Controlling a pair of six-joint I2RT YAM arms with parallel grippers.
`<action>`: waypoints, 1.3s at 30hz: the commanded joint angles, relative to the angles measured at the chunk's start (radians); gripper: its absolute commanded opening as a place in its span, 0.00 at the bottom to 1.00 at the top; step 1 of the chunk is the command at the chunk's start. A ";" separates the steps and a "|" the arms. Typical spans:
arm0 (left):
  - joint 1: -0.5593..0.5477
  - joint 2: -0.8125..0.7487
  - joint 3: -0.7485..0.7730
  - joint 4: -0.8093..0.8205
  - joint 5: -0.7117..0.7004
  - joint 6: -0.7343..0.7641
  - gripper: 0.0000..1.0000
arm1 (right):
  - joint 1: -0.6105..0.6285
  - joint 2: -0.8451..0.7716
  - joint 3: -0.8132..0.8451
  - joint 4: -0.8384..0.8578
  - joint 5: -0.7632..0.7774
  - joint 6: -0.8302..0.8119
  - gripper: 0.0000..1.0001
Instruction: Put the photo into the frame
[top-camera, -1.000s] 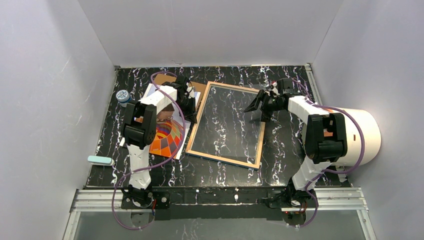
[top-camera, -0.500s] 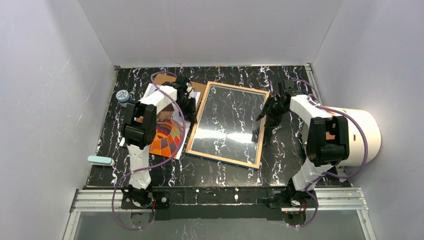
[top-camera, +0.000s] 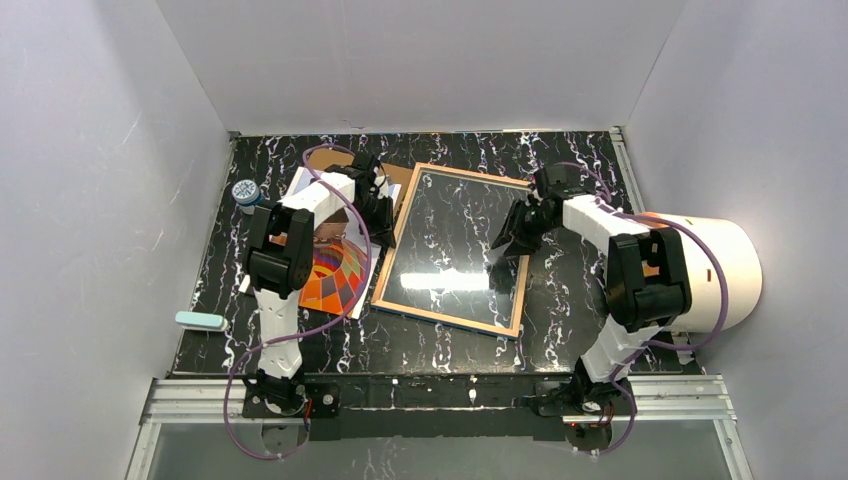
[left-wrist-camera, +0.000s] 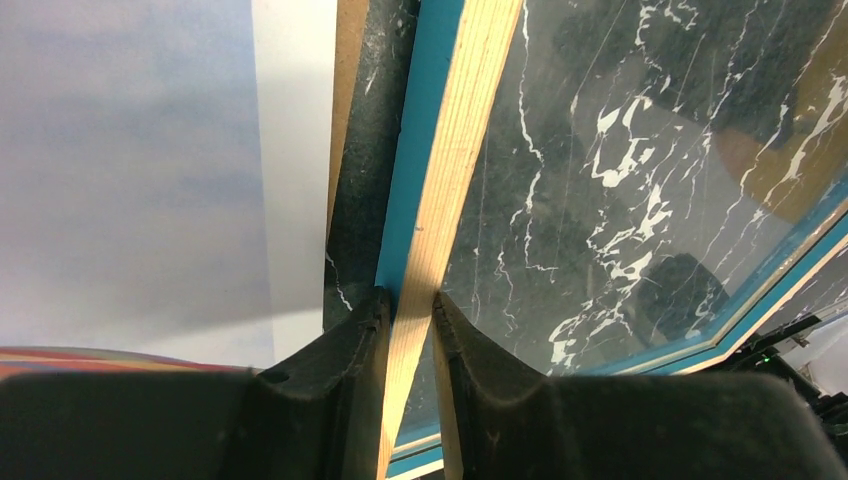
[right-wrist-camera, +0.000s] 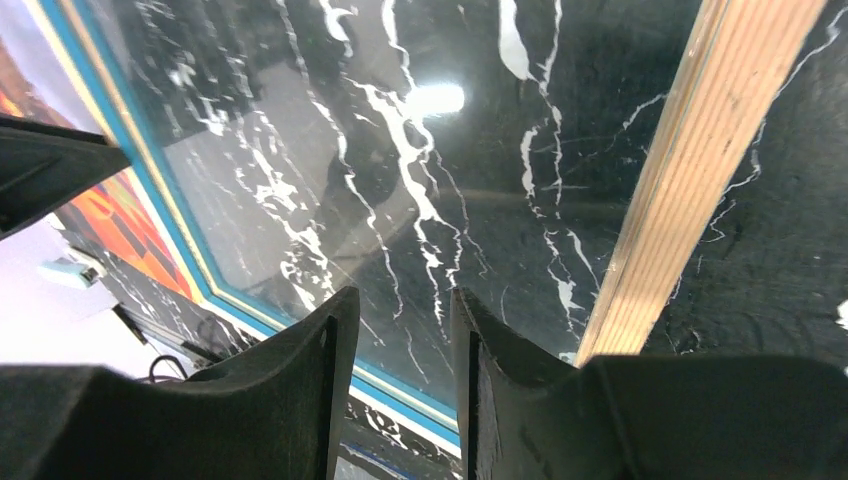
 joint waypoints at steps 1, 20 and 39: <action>-0.004 -0.028 -0.036 -0.007 0.038 -0.003 0.19 | 0.007 0.045 -0.039 0.039 -0.016 0.027 0.47; -0.027 -0.131 -0.146 0.061 0.115 -0.069 0.13 | 0.010 -0.012 0.094 -0.013 0.033 -0.001 0.50; 0.185 -0.214 0.227 -0.100 -0.353 -0.111 0.74 | 0.329 0.176 0.428 0.212 0.027 0.332 0.50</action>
